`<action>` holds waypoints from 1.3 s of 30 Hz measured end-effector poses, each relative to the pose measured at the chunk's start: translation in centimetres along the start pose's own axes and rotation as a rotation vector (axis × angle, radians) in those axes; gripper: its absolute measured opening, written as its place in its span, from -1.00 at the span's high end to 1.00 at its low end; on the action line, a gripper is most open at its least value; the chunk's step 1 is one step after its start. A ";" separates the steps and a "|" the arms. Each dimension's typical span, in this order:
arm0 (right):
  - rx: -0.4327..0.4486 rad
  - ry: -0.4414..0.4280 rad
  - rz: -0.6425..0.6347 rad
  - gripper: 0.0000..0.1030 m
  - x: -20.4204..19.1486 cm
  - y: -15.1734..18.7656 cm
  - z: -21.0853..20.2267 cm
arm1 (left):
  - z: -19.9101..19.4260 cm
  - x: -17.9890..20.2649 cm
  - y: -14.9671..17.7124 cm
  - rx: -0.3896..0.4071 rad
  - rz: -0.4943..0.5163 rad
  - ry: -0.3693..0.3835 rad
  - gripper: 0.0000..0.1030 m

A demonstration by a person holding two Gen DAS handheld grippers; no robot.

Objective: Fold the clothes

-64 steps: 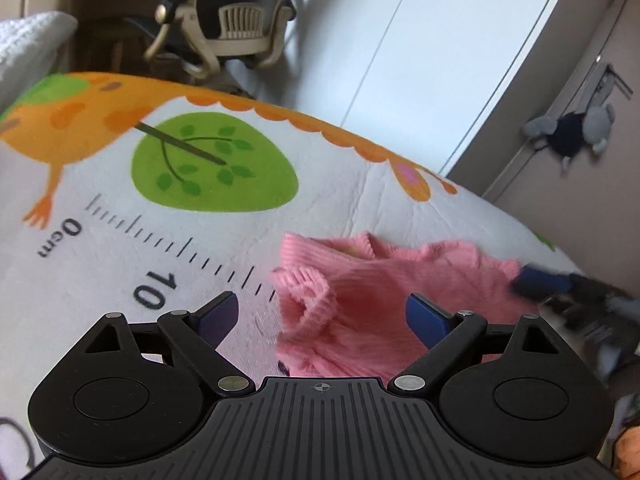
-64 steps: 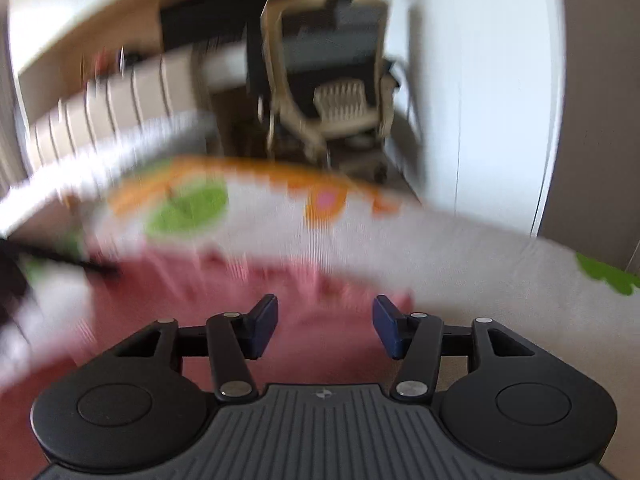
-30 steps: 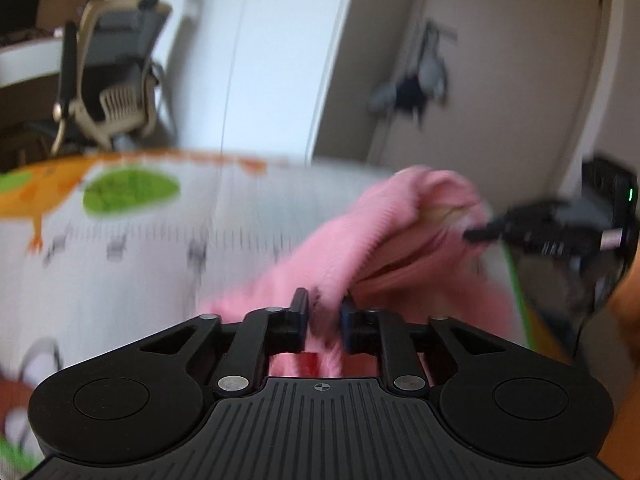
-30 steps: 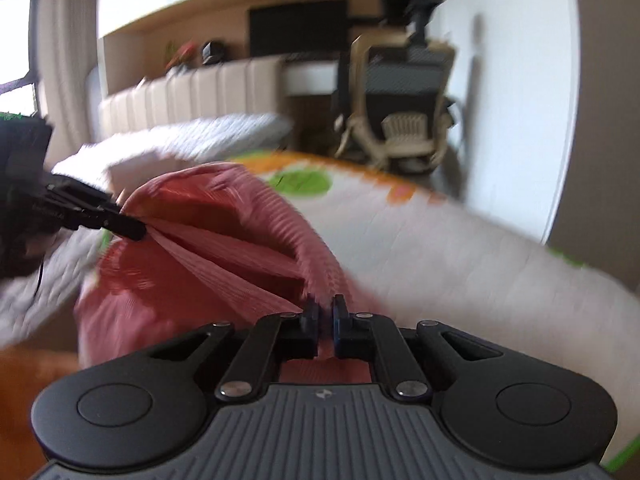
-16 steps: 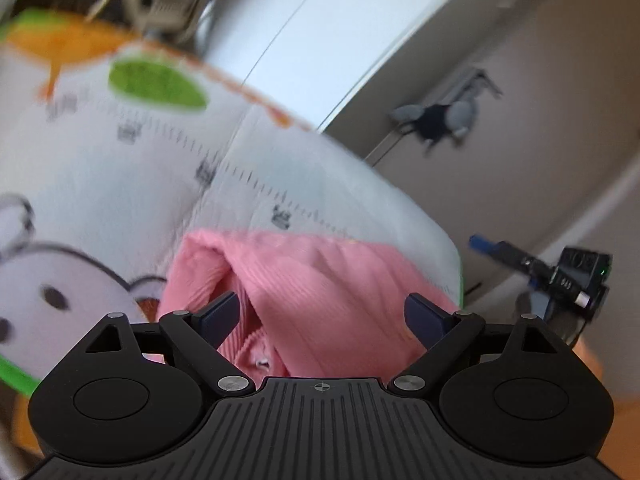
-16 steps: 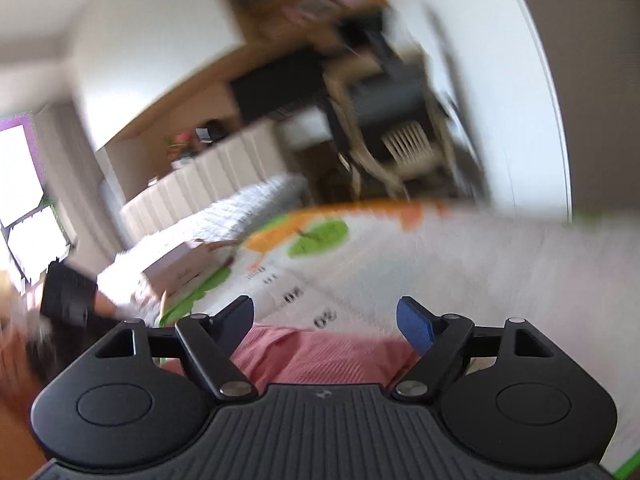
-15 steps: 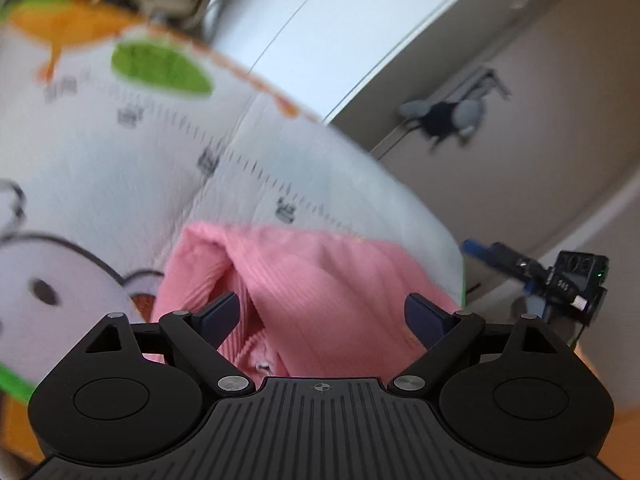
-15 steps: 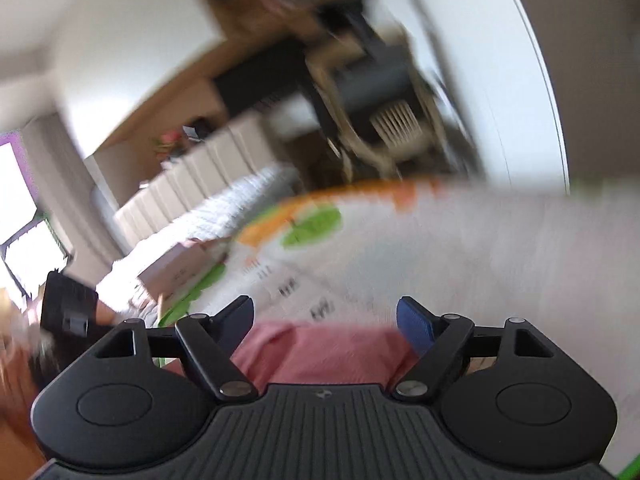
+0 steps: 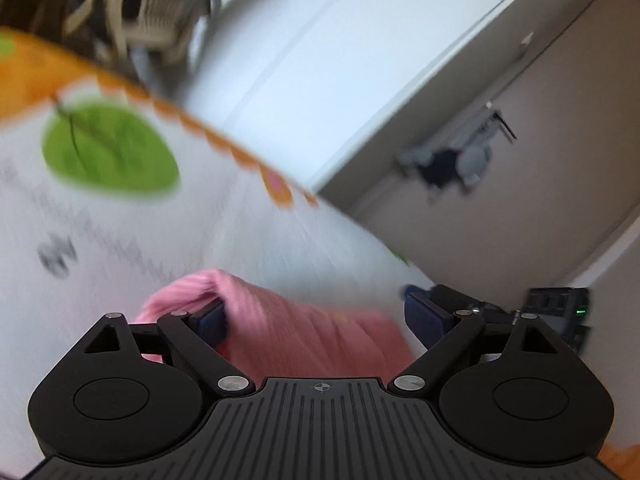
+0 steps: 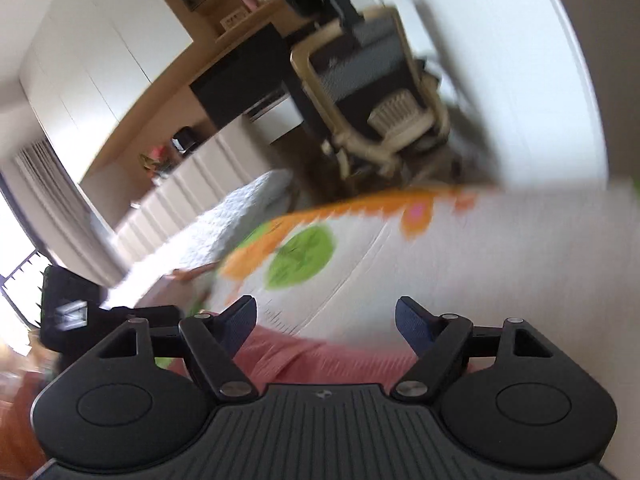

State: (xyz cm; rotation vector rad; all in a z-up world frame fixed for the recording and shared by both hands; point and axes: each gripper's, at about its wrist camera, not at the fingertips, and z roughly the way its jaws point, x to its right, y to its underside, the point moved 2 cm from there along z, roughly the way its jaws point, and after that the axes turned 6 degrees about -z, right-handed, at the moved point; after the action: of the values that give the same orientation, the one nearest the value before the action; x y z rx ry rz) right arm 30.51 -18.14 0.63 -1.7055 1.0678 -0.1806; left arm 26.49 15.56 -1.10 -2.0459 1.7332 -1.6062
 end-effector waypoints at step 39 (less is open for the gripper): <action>-0.287 -0.159 -0.489 -0.08 -18.7 8.3 4.8 | -10.5 -2.5 4.7 0.181 0.194 -0.453 -0.93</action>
State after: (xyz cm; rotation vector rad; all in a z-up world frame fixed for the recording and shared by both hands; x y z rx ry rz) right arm 17.65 -1.60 -1.38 -2.1846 0.5629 -0.2033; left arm 16.36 21.42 -0.50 -1.8979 1.5071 -1.0903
